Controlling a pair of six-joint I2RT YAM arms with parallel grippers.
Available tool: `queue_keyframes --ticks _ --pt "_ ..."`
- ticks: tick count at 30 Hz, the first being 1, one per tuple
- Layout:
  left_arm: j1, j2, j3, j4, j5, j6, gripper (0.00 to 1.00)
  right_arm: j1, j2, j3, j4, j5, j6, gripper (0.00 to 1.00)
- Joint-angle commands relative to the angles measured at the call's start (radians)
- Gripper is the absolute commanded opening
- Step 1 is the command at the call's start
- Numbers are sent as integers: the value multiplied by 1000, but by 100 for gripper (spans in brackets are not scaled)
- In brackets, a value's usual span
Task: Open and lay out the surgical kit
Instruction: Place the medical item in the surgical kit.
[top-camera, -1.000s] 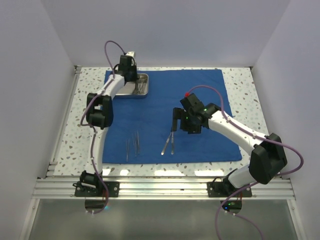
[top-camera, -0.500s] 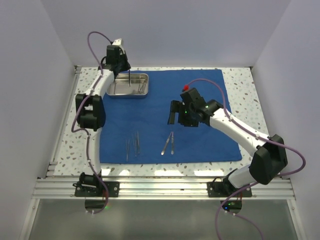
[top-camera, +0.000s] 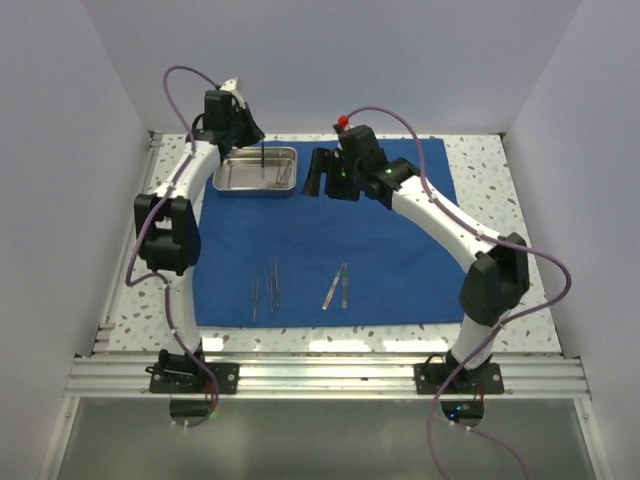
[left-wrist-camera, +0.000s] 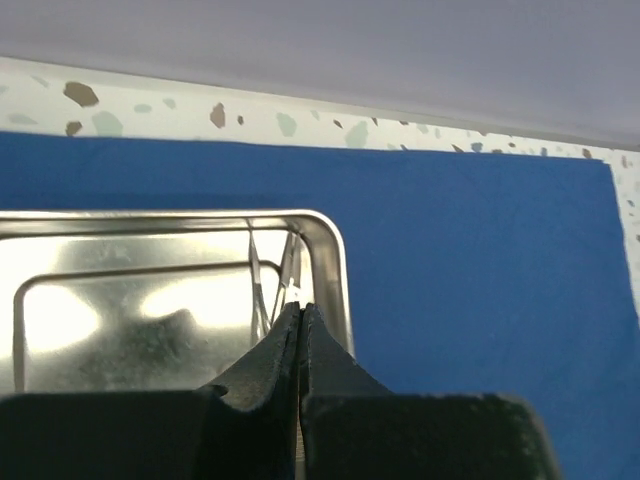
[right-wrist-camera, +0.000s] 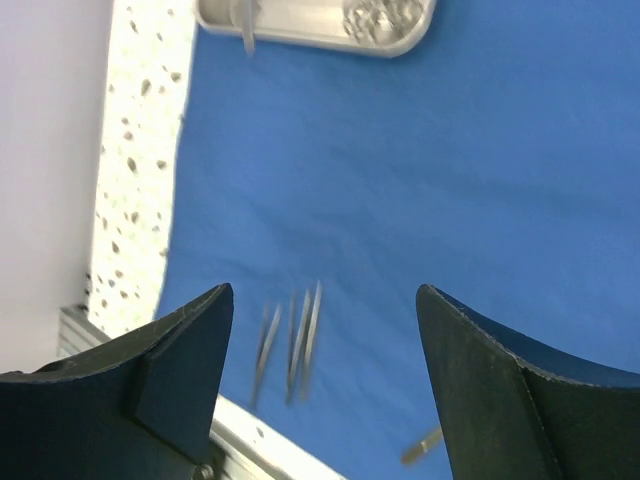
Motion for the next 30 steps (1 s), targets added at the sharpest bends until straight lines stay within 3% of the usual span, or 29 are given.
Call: queue_keyframes --ticks 1,8,21,26,27,28,30 --pt "-23 -160 -74 6 94 -83 0 -9 131 160 86 -92 -10 77" --pt "-68 -270 -131 -33 157 -141 0 -12 274 337 123 -146 34 75" --pt "-114 -404 -292 -7 163 -166 0 -12 256 323 176 -163 77 73" --pt "-123 -409 -283 13 183 -200 0 -20 259 303 196 -184 90 48" --pt "-123 -407 -273 12 183 -201 0 -20 261 302 199 -189 93 38" --pt "-124 -407 -270 9 183 -203 0 -20 262 302 205 -192 97 22" --pt "-129 -410 -263 6 185 -206 0 -20 264 299 204 -190 100 7"
